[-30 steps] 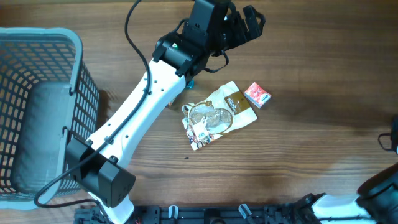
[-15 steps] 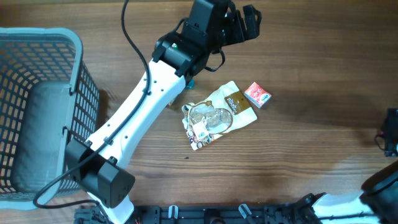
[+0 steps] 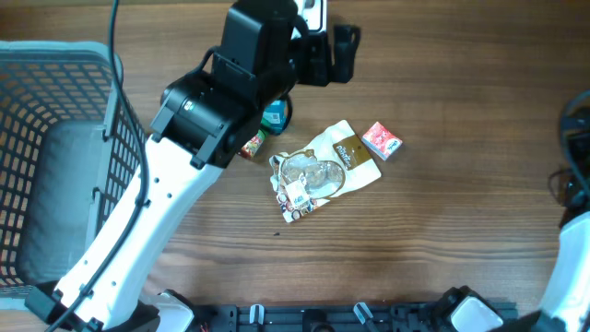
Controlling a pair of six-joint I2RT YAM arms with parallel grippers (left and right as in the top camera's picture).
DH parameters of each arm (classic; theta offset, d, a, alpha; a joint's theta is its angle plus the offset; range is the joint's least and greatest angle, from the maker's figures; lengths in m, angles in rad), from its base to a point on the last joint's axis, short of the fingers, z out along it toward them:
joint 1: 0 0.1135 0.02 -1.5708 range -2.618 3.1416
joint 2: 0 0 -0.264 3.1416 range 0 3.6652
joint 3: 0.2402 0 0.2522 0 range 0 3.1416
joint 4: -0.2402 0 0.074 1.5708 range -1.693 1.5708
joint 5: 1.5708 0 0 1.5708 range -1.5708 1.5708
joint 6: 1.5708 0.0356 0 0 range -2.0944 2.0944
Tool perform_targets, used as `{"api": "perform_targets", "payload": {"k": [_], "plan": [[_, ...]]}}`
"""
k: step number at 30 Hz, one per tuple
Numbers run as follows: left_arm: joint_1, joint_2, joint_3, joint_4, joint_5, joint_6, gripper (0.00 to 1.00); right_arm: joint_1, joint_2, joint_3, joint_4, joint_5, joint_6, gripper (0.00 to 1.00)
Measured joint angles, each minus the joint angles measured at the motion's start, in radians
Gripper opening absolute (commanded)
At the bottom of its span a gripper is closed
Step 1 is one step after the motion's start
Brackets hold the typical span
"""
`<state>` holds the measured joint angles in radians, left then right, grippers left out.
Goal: Scan the item barcode
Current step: 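Carry the package to the far right of the table and release it, then move the right gripper over the snack bag toward the green-capped jar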
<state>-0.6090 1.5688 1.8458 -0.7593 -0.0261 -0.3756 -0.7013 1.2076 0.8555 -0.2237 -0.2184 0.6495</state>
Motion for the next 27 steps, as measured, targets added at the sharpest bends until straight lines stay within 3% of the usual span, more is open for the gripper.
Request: {"api": "perform_targets", "payload": {"k": [9, 21, 27], "plan": [[0.040, -0.013, 0.000, -0.072, -0.181, 0.004, 1.00, 0.349, -0.006, 0.000, 0.006, -0.109, -0.214, 0.99], [0.183, -0.015, 0.000, -0.116, -0.238, -0.011, 1.00, 0.721, 0.125, 0.000, 0.038, -0.318, -0.515, 1.00], [0.257, -0.015, 0.000, -0.124, -0.237, -0.051, 1.00, 0.851, 0.250, 0.000, 0.161, -0.370, -0.592, 1.00]]}}
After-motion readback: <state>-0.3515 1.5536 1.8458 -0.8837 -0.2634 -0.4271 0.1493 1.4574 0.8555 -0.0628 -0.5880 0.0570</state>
